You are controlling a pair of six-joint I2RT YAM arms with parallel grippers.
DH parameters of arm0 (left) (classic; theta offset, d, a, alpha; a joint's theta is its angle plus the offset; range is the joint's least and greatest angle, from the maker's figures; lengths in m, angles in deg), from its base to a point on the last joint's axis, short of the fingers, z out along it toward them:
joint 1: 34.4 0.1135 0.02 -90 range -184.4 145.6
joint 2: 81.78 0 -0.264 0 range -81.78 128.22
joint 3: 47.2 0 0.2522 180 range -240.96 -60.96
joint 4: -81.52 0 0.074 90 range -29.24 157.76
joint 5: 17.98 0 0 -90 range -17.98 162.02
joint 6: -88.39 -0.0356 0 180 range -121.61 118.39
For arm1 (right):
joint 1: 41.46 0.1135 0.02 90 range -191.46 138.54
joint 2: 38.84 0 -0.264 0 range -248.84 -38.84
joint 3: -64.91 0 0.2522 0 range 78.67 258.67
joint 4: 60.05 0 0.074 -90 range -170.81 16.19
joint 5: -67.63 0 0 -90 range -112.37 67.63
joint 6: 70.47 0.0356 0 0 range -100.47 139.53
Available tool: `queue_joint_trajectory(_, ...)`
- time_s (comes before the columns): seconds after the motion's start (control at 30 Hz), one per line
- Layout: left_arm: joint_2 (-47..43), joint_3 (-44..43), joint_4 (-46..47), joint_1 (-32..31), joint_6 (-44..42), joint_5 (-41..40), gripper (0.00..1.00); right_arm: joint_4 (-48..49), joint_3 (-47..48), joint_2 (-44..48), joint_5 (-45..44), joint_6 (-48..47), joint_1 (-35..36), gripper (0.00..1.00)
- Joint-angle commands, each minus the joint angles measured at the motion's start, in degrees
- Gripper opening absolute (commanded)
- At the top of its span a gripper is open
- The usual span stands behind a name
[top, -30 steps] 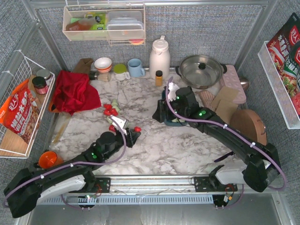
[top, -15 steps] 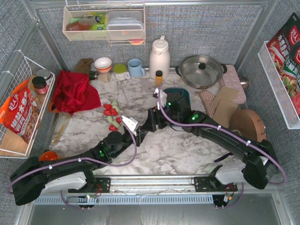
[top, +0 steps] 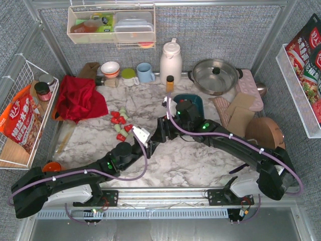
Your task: Mix the coffee capsules in the storage basket
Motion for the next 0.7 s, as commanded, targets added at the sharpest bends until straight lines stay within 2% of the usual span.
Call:
queue_joint_trajectory(0.0,-0.5,-0.3,6.0,-0.2,-0.8,-2.0,0.26,0.1,-0.2,-0.2,1.7,0.7,0.2,0.61)
queue_joint_trajectory(0.23,-1.4,0.1,6.4,-0.3,-1.1,-4.4,0.26,-0.3,0.0,-0.7,2.1,1.5,0.2,0.46)
queue_joint_trajectory(0.43,-2.8,0.9,6.3,-0.4,-0.9,-5.5,0.34,-0.5,0.4,-0.8,1.3,2.1,0.2,0.37)
queue_joint_trajectory(0.57,-3.7,1.7,5.9,-0.4,-0.3,-6.2,0.45,-0.2,0.5,-0.3,-0.5,2.2,0.0,0.32)
queue_joint_trajectory(0.67,-4.8,2.0,4.6,-0.4,0.9,-7.7,0.65,-0.5,0.6,0.6,-3.5,1.1,-0.7,0.31)
